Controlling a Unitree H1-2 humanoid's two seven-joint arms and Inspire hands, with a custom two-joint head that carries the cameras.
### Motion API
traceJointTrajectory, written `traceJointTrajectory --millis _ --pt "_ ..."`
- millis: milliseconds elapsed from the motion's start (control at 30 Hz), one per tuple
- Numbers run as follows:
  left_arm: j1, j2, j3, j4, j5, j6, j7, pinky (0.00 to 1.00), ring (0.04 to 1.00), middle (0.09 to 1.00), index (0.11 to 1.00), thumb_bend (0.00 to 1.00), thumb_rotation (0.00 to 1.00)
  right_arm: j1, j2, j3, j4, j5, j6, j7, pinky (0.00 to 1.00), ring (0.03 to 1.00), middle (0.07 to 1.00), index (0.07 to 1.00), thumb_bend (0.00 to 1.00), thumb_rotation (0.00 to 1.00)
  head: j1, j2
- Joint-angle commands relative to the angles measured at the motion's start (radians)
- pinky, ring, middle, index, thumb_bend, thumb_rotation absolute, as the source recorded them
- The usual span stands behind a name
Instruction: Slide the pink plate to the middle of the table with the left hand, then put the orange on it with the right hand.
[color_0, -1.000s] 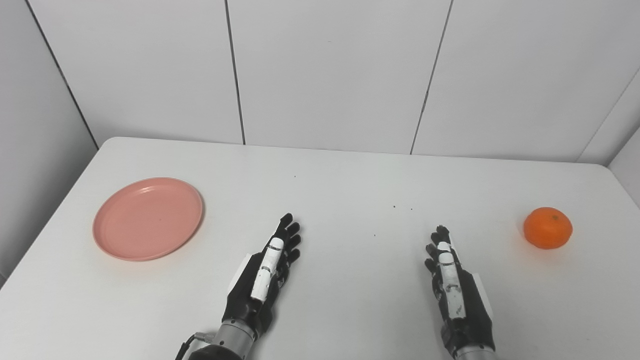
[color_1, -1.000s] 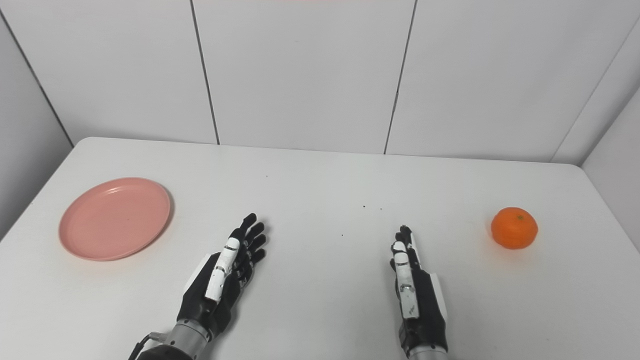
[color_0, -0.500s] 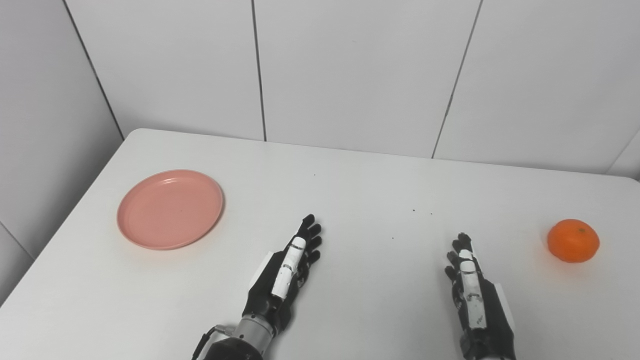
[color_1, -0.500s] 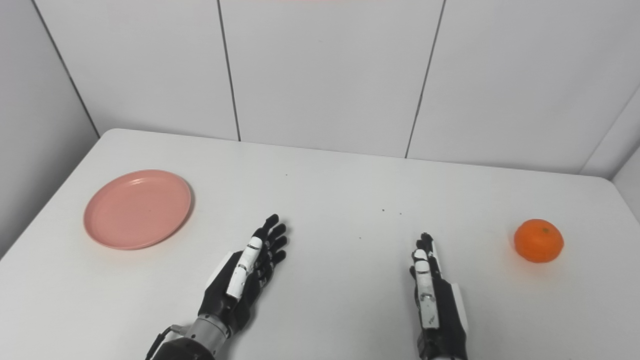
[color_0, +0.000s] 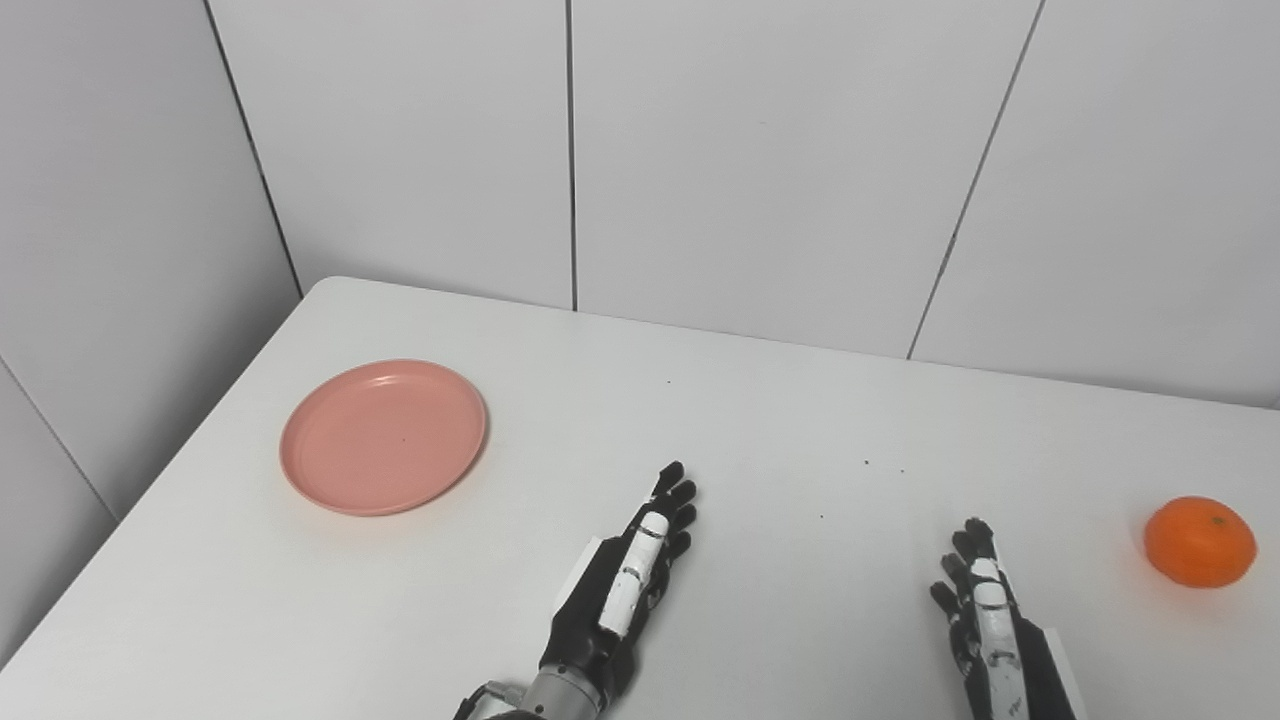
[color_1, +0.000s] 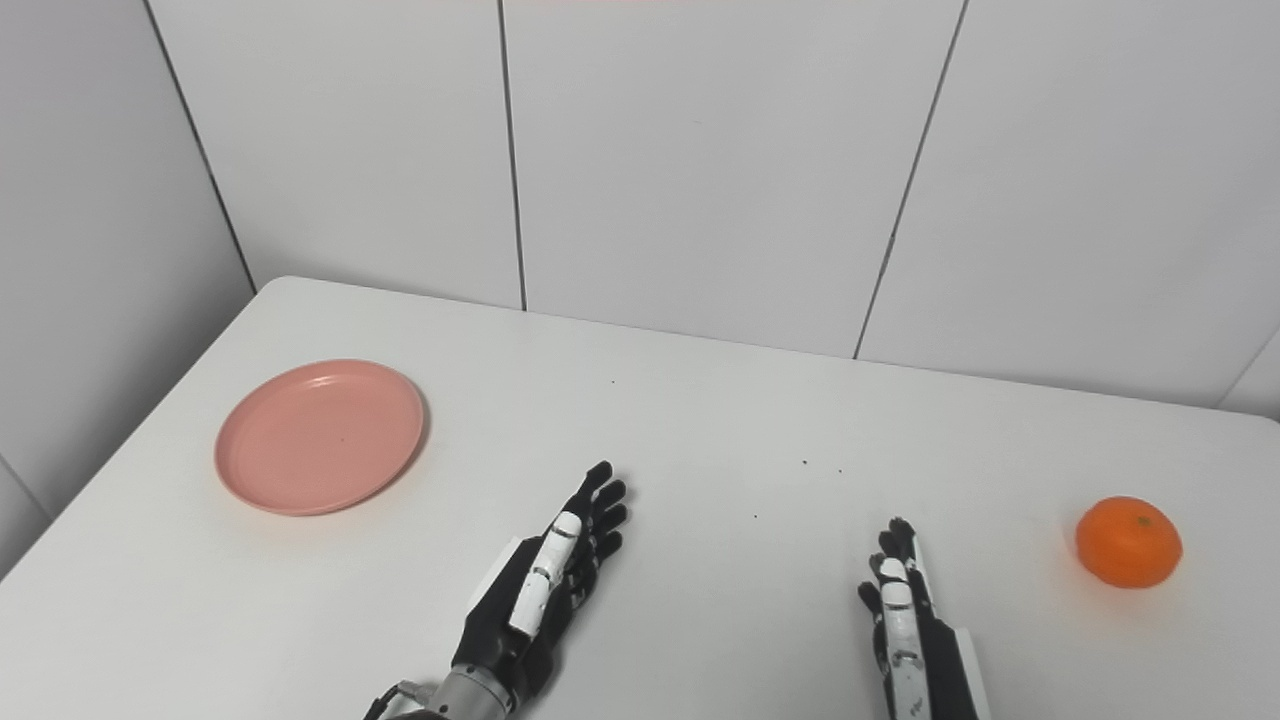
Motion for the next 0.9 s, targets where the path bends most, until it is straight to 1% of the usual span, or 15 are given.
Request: traceJointTrajectory --millis 0,100,167,233,567,733,867 --pt "-0.007 -0.021 -0.016 -0.003 0.004 -0.025 -0.006 1.00 0.994 1.000 1.000 0.37 1.00 -0.009 -0.004 -0.004 -0.016 0.005 -0.051 0.009 1.00 1.000 1.000 1.000 0.14 1.00 0.001 0.001" --pt "-0.003 -0.024 -0.016 -0.006 0.004 -0.022 -0.006 1.00 0.995 1.000 1.000 0.38 1.00 -0.007 -0.004 -0.004 -0.020 0.005 -0.046 0.011 1.00 1.000 1.000 1.000 0.15 1.00 0.000 0.004" --pt "-0.002 -0.023 -0.017 -0.008 0.005 -0.024 -0.008 1.00 0.997 1.000 1.000 0.38 1.00 -0.006 -0.001 -0.005 -0.030 0.008 -0.029 0.010 1.00 1.000 1.000 1.000 0.16 1.00 -0.002 0.007" --pt "0.000 -0.024 -0.016 -0.011 0.005 -0.022 -0.007 1.00 0.995 1.000 1.000 0.39 1.00 -0.006 0.002 -0.005 -0.036 0.009 -0.021 0.008 1.00 1.000 1.000 1.000 0.14 1.00 -0.002 0.008" --pt "-0.004 -0.017 -0.014 -0.017 0.005 -0.020 -0.009 1.00 0.991 1.000 1.000 0.40 1.00 -0.003 0.001 -0.001 -0.036 0.000 -0.030 0.007 1.00 1.000 1.000 1.000 0.15 1.00 -0.001 0.011" --pt "-0.019 -0.001 -0.009 -0.026 0.004 -0.024 -0.019 1.00 0.996 1.000 1.000 0.40 1.00 -0.005 -0.001 -0.002 -0.038 -0.001 -0.017 0.006 1.00 1.000 1.000 1.000 0.15 1.00 0.004 0.009" --pt "-0.038 0.014 -0.003 -0.041 0.002 -0.021 -0.025 1.00 0.994 1.000 1.000 0.41 1.00 -0.007 -0.003 -0.002 -0.031 -0.002 -0.031 0.008 1.00 1.000 1.000 1.000 0.14 1.00 0.007 0.008"
